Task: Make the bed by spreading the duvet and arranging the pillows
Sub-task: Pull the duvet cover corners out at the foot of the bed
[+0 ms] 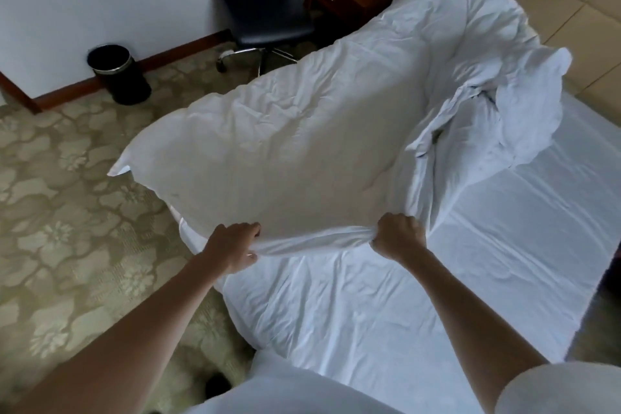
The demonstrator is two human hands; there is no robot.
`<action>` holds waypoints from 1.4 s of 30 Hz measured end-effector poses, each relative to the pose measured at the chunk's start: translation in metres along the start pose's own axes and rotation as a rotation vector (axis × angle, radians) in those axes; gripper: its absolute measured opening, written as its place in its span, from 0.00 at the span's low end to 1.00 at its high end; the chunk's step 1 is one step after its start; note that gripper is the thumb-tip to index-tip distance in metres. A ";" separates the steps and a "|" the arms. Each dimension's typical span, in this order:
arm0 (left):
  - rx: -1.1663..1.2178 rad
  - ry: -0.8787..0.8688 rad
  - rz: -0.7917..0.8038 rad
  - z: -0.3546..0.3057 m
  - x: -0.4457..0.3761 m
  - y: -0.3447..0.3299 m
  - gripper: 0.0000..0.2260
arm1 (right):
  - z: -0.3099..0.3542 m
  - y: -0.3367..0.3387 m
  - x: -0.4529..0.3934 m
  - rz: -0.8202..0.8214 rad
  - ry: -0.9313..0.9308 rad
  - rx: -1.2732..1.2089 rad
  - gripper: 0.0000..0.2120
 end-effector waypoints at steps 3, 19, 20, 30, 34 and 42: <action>0.064 -0.145 -0.050 -0.056 -0.002 -0.008 0.34 | 0.003 -0.007 0.040 -0.066 -0.089 -0.259 0.15; 0.109 -0.127 -0.209 -0.150 0.123 -0.075 0.19 | 0.025 -0.117 0.213 -0.124 0.220 -0.176 0.16; 0.106 -0.112 -0.207 -0.149 0.128 -0.079 0.20 | 0.026 -0.119 0.219 -0.099 0.263 -0.230 0.19; 0.074 -0.072 -0.243 -0.166 0.148 -0.074 0.19 | -0.016 -0.098 0.199 0.148 0.387 -0.053 0.29; 0.055 0.005 -0.183 -0.166 0.142 -0.080 0.15 | -0.036 -0.096 0.153 0.176 0.438 0.133 0.28; 0.007 0.129 -0.116 -0.179 0.126 -0.078 0.14 | -0.122 -0.063 0.070 0.094 0.390 0.448 0.21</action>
Point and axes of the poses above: each hand's wrist, its own x-axis away from the middle knuckle, its own y-axis out of the back of the hand, z = x × y, the point moved 2 cm from there along -x, towards the middle knuckle, and after that the axes turned 5 degrees about z, right-handed, at the moved point
